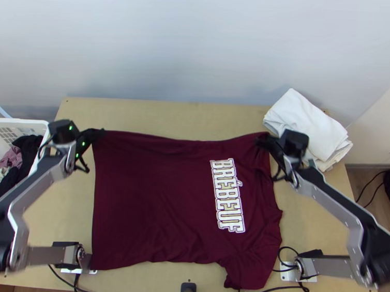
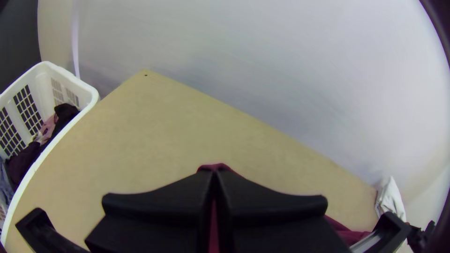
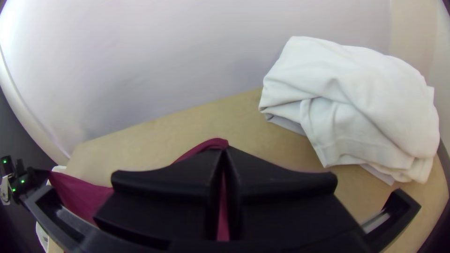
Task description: Fold the t-shirt
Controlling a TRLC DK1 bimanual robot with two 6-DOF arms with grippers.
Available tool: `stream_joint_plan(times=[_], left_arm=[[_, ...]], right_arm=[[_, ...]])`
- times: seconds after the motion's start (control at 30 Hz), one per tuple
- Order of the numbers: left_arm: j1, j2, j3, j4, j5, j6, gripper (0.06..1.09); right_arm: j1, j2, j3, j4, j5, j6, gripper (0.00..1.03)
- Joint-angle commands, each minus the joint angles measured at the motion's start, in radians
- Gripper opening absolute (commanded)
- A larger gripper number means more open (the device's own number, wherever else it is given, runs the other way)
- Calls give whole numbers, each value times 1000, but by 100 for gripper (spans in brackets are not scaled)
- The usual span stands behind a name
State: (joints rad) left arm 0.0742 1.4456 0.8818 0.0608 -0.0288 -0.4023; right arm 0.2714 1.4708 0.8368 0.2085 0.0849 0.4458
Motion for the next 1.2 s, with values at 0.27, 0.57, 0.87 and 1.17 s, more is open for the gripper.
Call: stream_joint_plan(times=[0.27, 0.57, 0.87, 1.17], left_arm=[[49, 341, 361, -29, 4, -32, 9], [45, 558, 654, -197, 4, -47, 10], [45, 693, 858, -259, -14, -61, 10], [49, 702, 924, -309, -22, -52, 59]], right_arm=[[-3, 303, 384, -127, -8, 37, 3], [-14, 500, 665, -291, -8, 56, 3], [-21, 651, 910, -376, 9, 91, 3], [-6, 658, 963, -379, 23, 77, 46]])
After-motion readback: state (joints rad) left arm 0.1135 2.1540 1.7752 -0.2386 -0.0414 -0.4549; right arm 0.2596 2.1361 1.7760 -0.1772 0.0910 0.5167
